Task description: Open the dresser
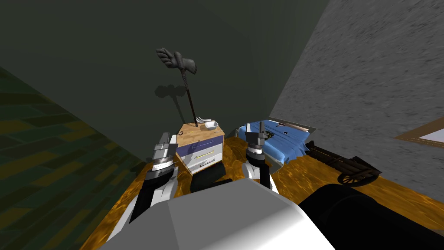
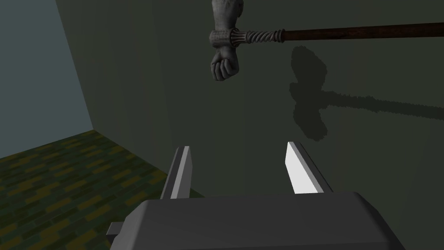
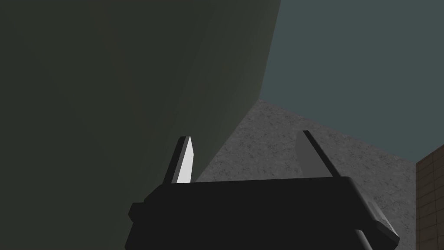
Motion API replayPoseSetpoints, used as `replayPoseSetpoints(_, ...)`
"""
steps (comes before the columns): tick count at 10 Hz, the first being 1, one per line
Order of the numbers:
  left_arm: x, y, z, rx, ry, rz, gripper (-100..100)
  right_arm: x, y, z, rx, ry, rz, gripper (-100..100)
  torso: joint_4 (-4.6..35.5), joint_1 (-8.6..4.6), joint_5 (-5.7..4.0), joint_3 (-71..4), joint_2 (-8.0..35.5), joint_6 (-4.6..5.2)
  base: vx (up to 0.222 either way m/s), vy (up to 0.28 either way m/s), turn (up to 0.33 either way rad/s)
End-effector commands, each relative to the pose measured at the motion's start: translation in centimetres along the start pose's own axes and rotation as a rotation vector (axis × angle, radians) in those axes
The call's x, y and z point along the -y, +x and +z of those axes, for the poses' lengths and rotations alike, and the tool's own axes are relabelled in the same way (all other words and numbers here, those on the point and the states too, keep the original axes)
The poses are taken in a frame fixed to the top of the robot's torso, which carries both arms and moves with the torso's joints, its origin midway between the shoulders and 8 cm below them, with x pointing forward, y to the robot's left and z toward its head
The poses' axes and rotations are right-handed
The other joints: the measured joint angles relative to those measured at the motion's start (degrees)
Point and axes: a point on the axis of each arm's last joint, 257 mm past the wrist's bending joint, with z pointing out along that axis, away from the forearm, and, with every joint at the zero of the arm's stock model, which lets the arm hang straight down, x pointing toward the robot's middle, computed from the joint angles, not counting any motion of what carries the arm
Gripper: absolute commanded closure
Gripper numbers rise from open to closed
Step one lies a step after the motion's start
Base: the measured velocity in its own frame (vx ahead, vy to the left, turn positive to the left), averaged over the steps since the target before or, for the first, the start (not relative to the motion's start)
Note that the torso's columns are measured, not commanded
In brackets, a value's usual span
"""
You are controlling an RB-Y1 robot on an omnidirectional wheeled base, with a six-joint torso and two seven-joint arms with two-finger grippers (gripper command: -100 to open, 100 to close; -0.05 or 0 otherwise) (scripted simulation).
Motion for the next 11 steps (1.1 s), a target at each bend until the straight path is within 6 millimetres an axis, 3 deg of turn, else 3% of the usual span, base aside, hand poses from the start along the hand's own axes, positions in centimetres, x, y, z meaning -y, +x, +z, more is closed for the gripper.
replayPoseSetpoints(1,0.0,0.0,0.0,0.0,0.0,0.0,0,0.0,0.0,0.0,0.0,0.0,0.0,0,4.23,0.0,0.0,-8.44,4.24,0.0,0.0,0.0,0.0)
replayPoseSetpoints(4,0.0,0.0,0.0,0.0,0.0,0.0,0,0.0,0.0,0.0,0.0,0.0,0.0,0,16.93,-0.01,0.0,-33.78,16.98,0.0,-0.006,-0.001,-0.002)
replayPoseSetpoints(5,-0.6,0.4,-0.4,-0.039,-0.002,0.013,-100,0.0,0.0,0.0,0.0,0.0,0.0,0,21.15,0.0,0.0,-42.26,21.17,0.0,0.023,-0.012,-0.019)
replayPoseSetpoints(7,-1.5,0.6,-0.9,-0.066,-0.004,0.019,-100,0.0,0.0,0.0,0.0,0.001,0.0,0,23.56,0.11,0.0,-47.4,23.3,-0.01,0.048,-0.021,0.035)
replayPoseSetpoints(11,-3.7,0.6,-2.5,-0.098,-0.009,0.019,-100,0.0,0.0,0.0,0.0,0.001,0.0,0,23.83,0.09,0.0,-47.65,23.67,0.0,0.072,-0.034,0.016)
